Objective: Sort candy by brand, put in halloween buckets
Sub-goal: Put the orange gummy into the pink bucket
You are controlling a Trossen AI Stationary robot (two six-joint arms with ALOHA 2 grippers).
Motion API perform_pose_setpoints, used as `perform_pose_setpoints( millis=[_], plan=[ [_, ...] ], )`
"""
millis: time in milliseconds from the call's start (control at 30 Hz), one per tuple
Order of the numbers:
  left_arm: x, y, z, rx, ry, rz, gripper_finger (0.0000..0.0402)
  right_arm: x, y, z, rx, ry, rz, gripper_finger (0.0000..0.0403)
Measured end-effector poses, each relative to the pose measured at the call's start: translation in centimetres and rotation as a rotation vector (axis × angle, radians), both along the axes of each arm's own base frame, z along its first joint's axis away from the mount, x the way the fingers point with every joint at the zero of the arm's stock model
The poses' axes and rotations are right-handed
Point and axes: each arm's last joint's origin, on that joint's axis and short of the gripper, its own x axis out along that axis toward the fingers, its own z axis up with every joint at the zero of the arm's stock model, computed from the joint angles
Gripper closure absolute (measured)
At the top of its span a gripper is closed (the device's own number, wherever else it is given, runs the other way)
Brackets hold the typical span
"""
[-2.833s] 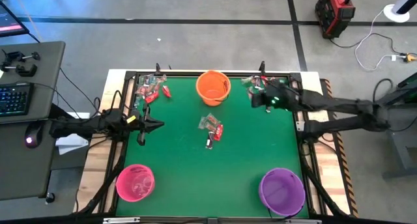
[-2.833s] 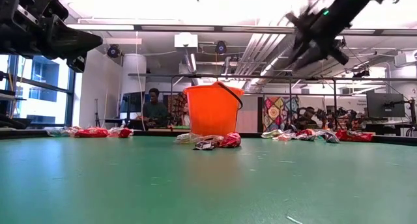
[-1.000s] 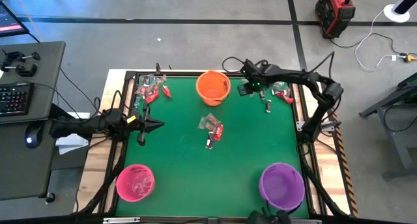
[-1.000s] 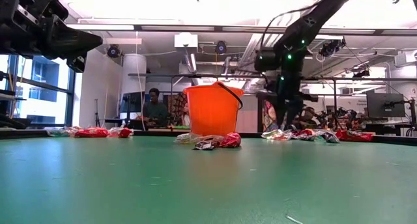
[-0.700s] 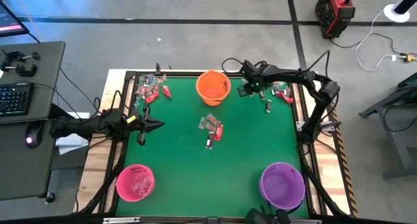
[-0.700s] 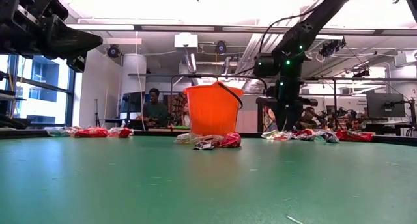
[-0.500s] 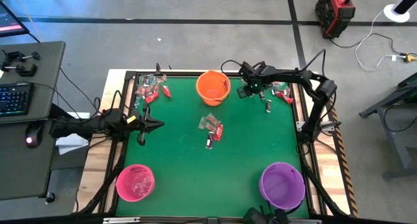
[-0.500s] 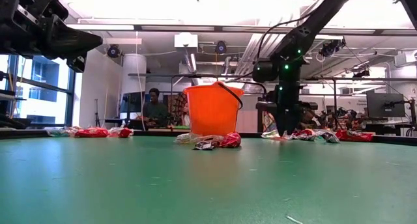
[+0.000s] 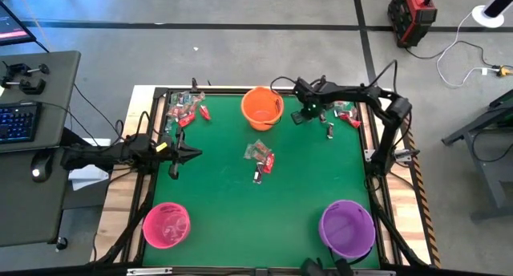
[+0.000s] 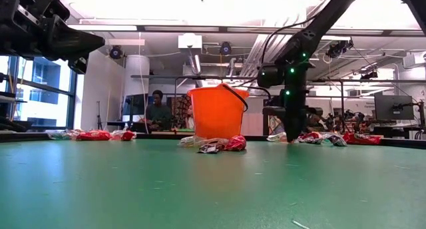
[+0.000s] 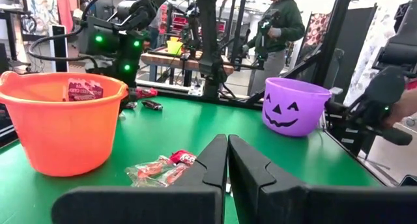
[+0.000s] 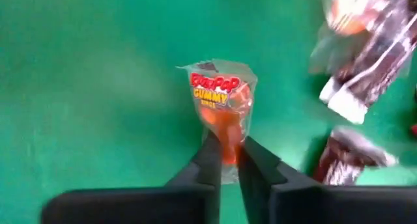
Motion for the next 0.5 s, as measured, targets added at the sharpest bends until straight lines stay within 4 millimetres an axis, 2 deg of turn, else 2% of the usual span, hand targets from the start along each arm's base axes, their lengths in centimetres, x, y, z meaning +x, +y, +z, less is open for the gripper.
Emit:
perform_pose_setpoints(
  millis=[133,267,400,500],
  plan=[
    [0.0,0.0,0.0,0.000,0.000,0.000,0.0398,0.0,1.9,1.5,0.025,0.026,0.070,0.0396],
    [0.0,0.0,0.0,0.000,0.000,-0.001,0.0398,0.1,4.4,5.4,-0.039,-0.059,0.136,0.0399],
    [0.0,0.0,0.0,0.000,0.000,-0.001,0.0398,-0.1,7.7,10.2,-0.082,-0.267,0.236,0.0401],
    [0.0,0.0,0.0,0.000,0.000,0.000,0.0398,0.2,10.7,13.6,-0.089,-0.510,0.353,0.0402]
  ],
)
